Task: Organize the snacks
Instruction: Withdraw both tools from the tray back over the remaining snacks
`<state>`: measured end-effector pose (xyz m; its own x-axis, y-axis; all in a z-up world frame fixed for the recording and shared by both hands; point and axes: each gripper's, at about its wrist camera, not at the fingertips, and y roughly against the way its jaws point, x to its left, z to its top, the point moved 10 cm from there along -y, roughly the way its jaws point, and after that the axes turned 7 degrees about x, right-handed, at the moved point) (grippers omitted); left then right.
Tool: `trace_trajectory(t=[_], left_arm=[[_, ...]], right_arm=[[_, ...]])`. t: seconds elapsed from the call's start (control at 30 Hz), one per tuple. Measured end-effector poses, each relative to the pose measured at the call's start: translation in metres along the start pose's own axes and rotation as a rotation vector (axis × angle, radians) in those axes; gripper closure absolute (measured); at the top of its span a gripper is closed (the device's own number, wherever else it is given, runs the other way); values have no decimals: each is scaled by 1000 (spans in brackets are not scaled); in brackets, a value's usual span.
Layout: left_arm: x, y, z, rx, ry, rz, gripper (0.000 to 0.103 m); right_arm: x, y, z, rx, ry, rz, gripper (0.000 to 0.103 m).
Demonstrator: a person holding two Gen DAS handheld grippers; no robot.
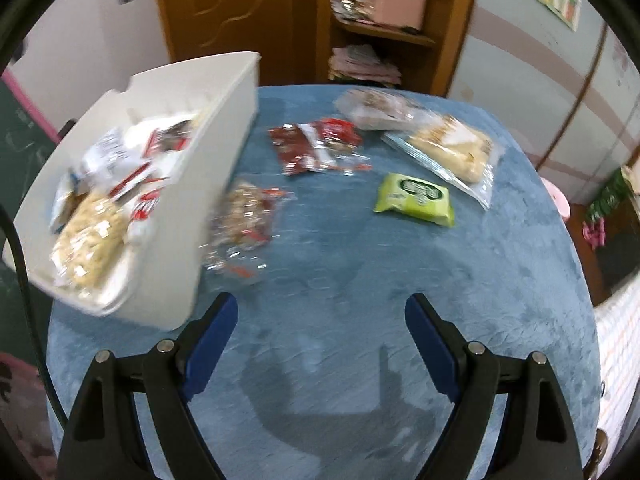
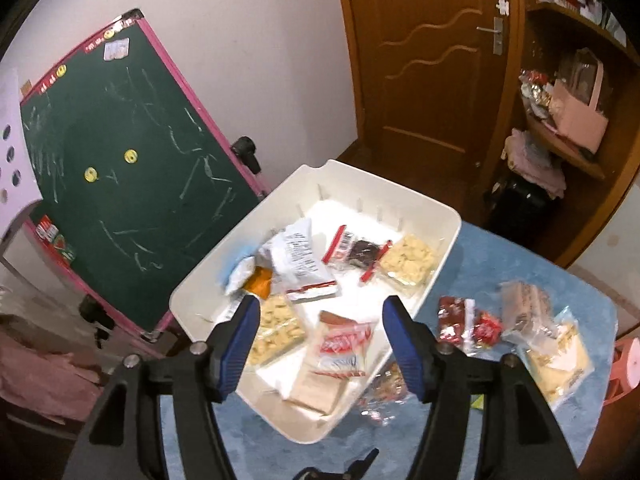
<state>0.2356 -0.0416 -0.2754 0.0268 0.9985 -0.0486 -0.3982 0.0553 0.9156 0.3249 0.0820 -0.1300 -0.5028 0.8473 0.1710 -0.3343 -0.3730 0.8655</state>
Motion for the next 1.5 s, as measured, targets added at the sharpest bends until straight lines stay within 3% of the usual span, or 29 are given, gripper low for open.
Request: trace_trajectory(t=[0.13, 0.47, 0.8, 1.1, 1.5], left_arm=[[25, 9, -5, 14, 62, 23, 18], [73, 25, -3, 2, 214, 33, 18], [64, 36, 1, -13, 195, 50, 18], [28, 43, 6, -23, 116, 54, 18], [-20, 31, 31, -8, 20, 39, 18]], right_arm=[[10, 3, 1, 8, -21, 35, 38], [25, 26, -3, -43, 3, 21, 38], [3, 68, -12, -125, -22, 4, 38], [-60, 107, -40, -187, -84, -63, 38], [-197, 133, -93, -198, -240, -229, 38]])
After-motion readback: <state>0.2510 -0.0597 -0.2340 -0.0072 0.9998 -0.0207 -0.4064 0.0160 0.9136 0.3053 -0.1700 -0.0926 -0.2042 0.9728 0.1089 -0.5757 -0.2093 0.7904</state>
